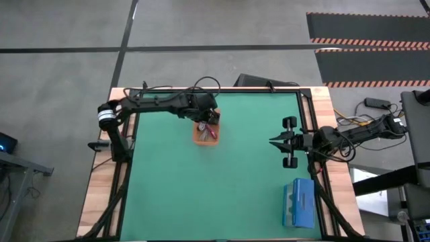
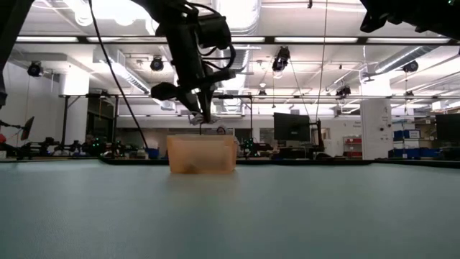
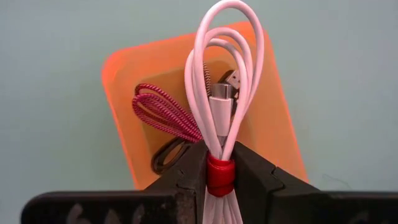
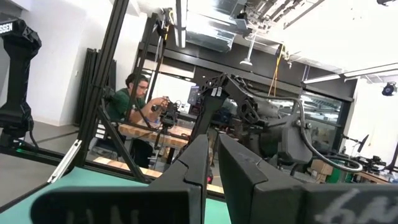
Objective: Pick and place USB-C Cables
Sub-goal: Put the white charger cable into the orange bin
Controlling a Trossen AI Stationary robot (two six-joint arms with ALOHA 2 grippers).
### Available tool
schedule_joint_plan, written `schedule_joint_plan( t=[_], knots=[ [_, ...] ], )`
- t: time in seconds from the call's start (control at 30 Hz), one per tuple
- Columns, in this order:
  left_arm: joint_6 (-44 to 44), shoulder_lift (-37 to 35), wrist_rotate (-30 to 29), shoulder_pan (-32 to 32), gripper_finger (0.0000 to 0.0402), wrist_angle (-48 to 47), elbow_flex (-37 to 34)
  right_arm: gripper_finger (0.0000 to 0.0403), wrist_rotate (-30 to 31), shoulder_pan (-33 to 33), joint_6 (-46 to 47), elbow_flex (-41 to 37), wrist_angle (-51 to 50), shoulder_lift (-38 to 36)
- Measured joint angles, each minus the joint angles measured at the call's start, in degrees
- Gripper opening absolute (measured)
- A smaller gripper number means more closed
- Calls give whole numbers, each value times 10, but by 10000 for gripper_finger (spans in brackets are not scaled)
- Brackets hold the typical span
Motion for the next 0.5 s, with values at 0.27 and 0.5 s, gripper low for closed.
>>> schedule_joint_plan(
  t=[0.27, 0.5],
  knots=[
    [-16, 0, 1, 0, 49, 38, -33, 28, 0, 0, 0, 0, 0, 0],
    [-29, 0, 2, -1, 49, 64, -56, 28, 0, 0, -3, 0, 0, 0]
  ],
)
